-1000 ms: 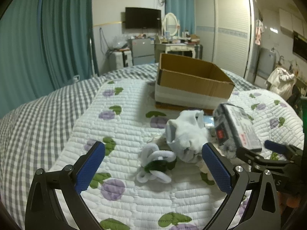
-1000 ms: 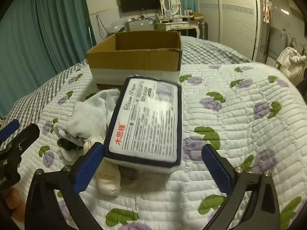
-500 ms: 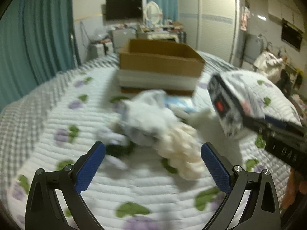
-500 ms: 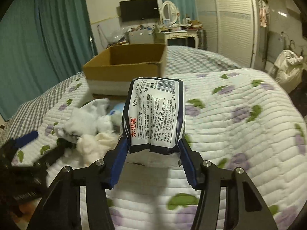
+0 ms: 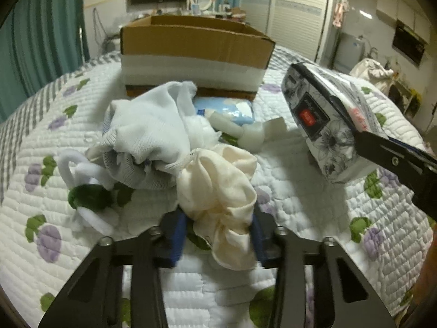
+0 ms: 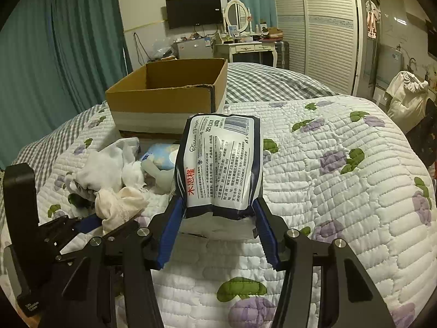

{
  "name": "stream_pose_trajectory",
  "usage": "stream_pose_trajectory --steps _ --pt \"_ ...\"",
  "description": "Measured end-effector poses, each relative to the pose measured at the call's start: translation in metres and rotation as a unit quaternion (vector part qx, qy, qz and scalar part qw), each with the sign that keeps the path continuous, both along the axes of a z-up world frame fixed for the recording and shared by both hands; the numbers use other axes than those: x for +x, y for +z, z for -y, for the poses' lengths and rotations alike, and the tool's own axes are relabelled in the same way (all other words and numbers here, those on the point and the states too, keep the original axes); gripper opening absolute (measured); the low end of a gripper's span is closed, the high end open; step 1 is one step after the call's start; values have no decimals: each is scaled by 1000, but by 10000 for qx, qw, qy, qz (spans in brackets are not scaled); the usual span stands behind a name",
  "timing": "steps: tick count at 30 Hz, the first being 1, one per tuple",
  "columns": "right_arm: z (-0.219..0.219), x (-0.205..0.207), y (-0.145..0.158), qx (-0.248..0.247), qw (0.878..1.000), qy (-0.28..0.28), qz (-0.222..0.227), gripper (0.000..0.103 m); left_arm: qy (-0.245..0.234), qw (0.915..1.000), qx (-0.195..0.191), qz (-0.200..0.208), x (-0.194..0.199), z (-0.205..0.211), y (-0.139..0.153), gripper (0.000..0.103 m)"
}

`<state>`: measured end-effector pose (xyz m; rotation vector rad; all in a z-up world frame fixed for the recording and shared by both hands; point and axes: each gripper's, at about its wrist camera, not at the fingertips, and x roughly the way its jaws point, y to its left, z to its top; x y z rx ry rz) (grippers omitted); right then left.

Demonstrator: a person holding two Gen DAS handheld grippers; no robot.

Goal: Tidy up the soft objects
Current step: 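Carry the tissue pack and cream sock into the cardboard box and release both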

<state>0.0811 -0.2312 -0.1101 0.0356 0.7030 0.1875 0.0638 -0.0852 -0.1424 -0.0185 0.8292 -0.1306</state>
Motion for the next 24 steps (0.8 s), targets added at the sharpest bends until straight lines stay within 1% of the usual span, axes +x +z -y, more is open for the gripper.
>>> stream_pose_trajectory --steps 1,4,9,10,12,14,16,19,22,24 --pt "0 -1 2 2 10000 1 23 52 -36 10000 -12 21 -3 0 3 30" --pt "-2 -11 12 -19 9999 17 147 52 -97 9998 -116 107 -13 -3 14 30" --pt "-4 -32 37 -7 9991 44 417 52 -208 9986 -135 465 -32 -3 49 30" --pt "-3 -37 44 40 9988 64 482 52 -233 9981 -140 559 -35 -3 60 30" --pt "-2 -43 56 112 9982 99 589 52 -247 9971 -116 704 -35 -5 74 30" --pt "-1 -45 72 121 9972 124 727 52 -242 9956 -97 898 -32 -8 94 30" --pt "-2 -43 91 118 9958 159 899 52 -212 9939 -15 1082 -23 -11 113 30" --pt "-6 -28 121 62 9925 221 1203 52 -169 9902 191 1374 -1 -16 143 30" --pt "-15 0 149 22 9893 323 1424 52 -99 9875 246 1551 30 -24 164 30" --pt "-23 22 162 22 9875 397 1527 52 -60 9865 246 1618 56 -29 172 30"
